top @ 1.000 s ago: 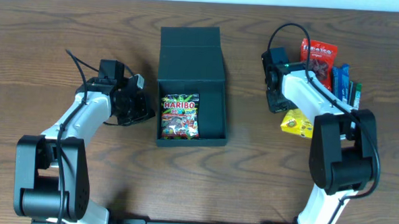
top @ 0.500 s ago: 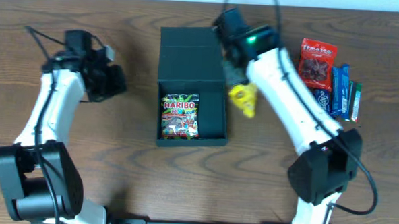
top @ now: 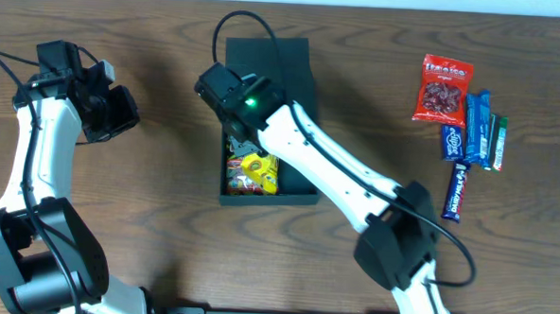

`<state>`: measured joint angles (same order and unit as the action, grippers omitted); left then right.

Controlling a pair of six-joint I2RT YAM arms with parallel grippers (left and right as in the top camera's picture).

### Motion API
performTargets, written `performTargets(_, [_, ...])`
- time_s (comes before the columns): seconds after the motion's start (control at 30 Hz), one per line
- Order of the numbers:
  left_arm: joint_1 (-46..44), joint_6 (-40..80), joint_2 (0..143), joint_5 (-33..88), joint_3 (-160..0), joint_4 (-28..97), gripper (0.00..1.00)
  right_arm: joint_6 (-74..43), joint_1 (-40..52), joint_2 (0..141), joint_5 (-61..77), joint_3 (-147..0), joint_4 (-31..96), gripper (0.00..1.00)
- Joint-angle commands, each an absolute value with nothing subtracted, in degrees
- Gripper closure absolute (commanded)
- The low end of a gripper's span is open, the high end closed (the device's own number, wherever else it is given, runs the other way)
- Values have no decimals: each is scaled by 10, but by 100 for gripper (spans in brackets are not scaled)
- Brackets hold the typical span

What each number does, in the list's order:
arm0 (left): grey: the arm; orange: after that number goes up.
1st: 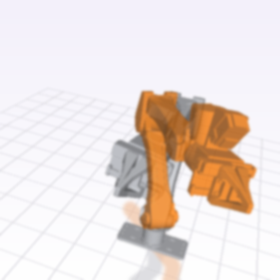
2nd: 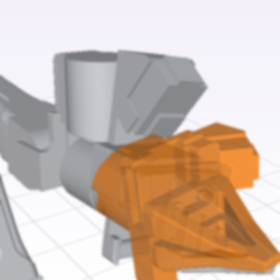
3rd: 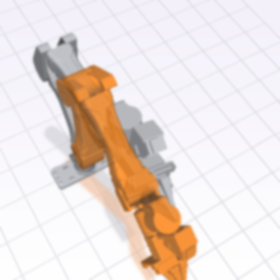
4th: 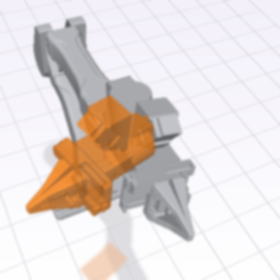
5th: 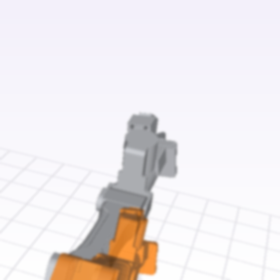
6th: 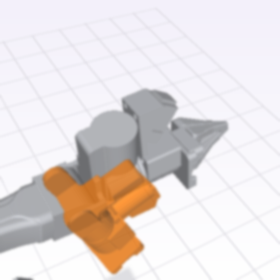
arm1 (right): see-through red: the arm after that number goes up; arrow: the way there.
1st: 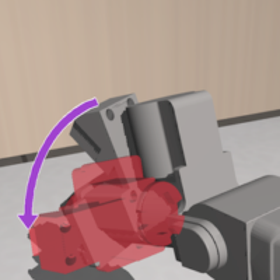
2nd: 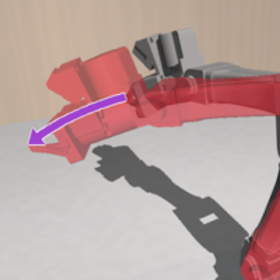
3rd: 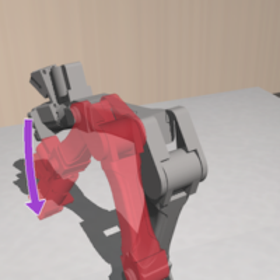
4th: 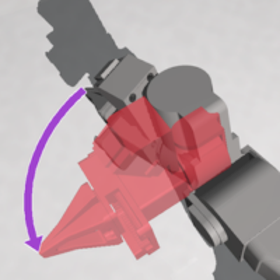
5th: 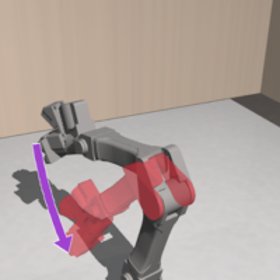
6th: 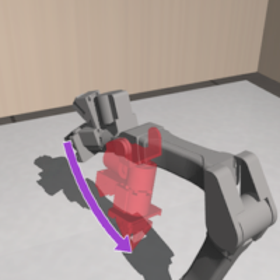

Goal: Pack container
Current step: 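Place the yellow bag into the box over the Haribo bag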

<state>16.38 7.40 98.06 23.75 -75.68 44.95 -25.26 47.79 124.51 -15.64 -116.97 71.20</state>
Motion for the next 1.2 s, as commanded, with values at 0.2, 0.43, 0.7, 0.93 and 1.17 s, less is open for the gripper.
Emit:
performTargets(0.2, [165,62,982,236,-768,453,94,-258,494,1304,-173,-1195,730,98])
performTargets(0.43, [165,62,982,236,-768,452,94,-157,499,1310,-62,-1199,674,62])
performTargets(0.7, [165,59,982,236,-767,452,94,-142,472,1295,-60,-1272,743,91])
performTargets(0.93, [165,57,982,236,-767,452,94,-79,423,1267,-8,-1261,779,99])
performTargets(1.17, [165,57,982,236,-767,451,94,-1,414,1268,145,-1119,693,99])
